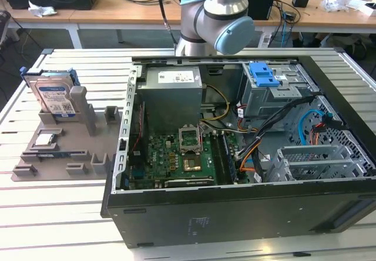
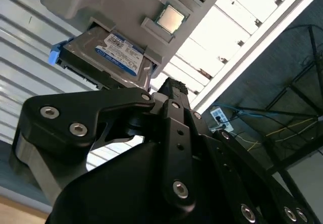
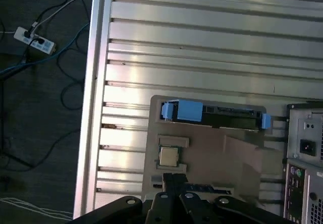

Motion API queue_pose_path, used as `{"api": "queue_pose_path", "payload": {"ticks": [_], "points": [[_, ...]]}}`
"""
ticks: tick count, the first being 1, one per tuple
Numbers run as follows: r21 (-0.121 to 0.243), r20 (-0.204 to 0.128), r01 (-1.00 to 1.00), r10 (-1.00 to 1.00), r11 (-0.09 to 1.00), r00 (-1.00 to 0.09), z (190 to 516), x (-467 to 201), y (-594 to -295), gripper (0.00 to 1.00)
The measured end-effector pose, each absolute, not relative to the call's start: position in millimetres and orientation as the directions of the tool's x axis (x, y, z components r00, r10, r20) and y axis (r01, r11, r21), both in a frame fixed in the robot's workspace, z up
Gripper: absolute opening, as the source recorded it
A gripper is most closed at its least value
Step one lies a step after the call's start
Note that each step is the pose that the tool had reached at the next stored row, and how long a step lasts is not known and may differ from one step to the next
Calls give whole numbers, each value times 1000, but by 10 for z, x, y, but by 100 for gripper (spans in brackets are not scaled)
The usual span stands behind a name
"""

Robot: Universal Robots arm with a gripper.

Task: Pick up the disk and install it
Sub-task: 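Pick up the disk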

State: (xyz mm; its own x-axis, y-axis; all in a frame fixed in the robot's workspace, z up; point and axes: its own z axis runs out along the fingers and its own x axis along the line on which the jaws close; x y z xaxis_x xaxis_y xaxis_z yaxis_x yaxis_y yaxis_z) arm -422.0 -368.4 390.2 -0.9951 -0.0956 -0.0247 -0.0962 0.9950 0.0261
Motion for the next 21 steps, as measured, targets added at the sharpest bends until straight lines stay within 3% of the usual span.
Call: {"api": "queue_pose_path", "payload": {"ticks": [21], "points": [[26, -25, -381, -380, 924, -925, 3902, -4220, -3684, 11]]}}
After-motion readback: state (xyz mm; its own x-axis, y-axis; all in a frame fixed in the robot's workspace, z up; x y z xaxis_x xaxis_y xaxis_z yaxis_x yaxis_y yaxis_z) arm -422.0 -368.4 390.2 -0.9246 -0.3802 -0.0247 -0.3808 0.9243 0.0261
